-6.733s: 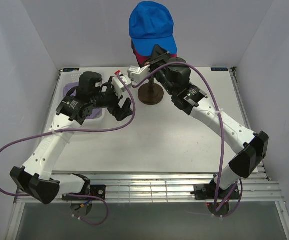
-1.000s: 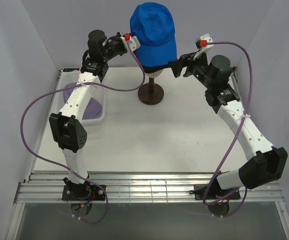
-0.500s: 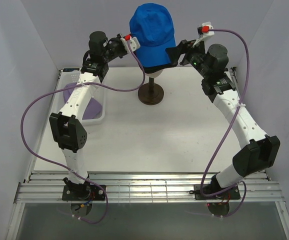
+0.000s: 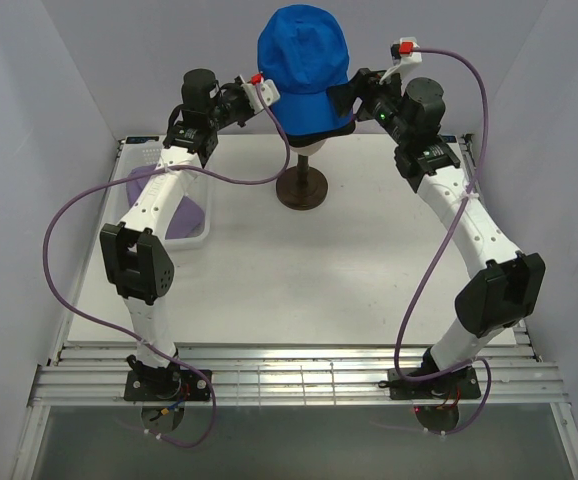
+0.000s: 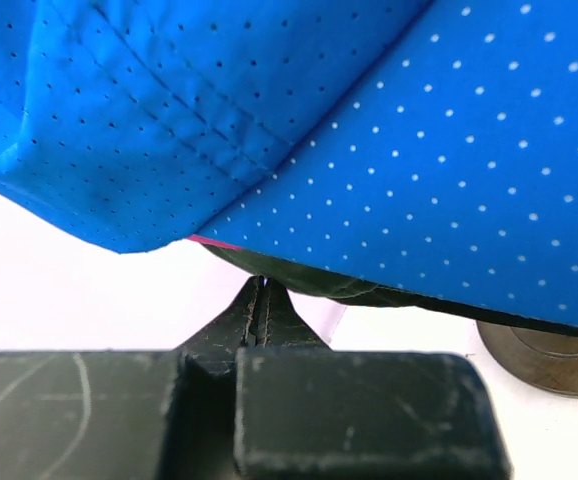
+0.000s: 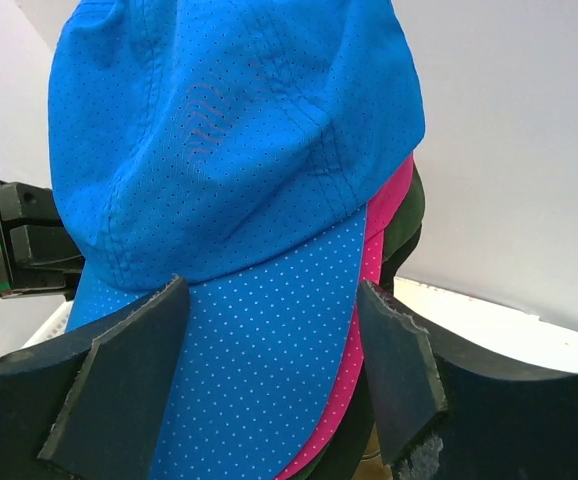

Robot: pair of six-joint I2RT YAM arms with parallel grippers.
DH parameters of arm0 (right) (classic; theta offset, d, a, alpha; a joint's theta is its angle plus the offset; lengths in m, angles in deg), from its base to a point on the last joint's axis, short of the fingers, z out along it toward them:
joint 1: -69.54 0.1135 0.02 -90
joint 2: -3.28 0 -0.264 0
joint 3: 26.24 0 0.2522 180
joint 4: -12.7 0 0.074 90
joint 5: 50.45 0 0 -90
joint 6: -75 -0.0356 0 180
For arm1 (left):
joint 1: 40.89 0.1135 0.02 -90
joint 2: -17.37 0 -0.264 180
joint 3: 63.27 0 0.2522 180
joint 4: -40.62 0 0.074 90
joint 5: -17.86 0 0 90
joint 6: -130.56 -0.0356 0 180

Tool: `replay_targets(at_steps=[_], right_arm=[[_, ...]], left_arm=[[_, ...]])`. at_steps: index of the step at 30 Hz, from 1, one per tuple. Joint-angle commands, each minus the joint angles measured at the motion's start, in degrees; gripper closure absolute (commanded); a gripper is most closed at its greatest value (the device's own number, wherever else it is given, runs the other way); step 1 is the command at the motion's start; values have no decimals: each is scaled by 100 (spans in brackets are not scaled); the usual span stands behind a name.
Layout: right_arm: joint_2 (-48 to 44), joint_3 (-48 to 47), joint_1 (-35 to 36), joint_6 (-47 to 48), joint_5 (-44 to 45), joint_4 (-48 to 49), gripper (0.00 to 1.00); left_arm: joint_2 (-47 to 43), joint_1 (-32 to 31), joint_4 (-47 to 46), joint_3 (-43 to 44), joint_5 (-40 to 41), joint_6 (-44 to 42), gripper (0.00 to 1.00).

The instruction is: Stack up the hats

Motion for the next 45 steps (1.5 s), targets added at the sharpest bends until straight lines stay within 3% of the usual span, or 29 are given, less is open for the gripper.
replay_targets(at_steps=[1,9,13,18,20,22,24,25,27,31,34,39,45], right_arm=[[1,-125,-36,-83,159,-74,27],[-509,-90,-36,233,265,-144,26],[-895,-19,-36,418,212,-293,24],[-1212,87,-36,584,98,-345,22],[-1256,60,-36,646,28,-485,21],[-1396,130,-28,734,-17,-548,21],[-1589,270,-28,804,-8,-522,21],[-1651,462,-28,883,1,-513,21],[-1861,648,-19,963,-8,-487,21],[-2204,1272,-19,1060,-122,-206,21],[-2389,1624,-19,1103,-184,-135,21],[-2460,1870,-19,1314,-324,-153,21],[-2425,2055,-19,1323,-403,-153,21]], left_arm=[[-173,3,37,116,-1,176,100],[-471,424,318,380,-63,1185,99],[-884,723,677,161,-116,1749,92],[-1640,978,1345,-472,348,2153,58],[-1939,1119,1870,-612,569,2522,50],[-2236,1470,2197,-823,903,2942,32],[-2413,1994,2497,-1383,1192,3120,6],[-2484,2181,2532,-1604,1281,3173,4],[-2572,2776,2524,-2183,1326,3296,2],[-1994,3448,2471,-2433,1579,3279,2],[-1291,3527,2305,-2372,1958,3139,2],[-456,3519,2146,-1924,1494,2972,17],[459,3519,2093,-1203,1563,3094,19]])
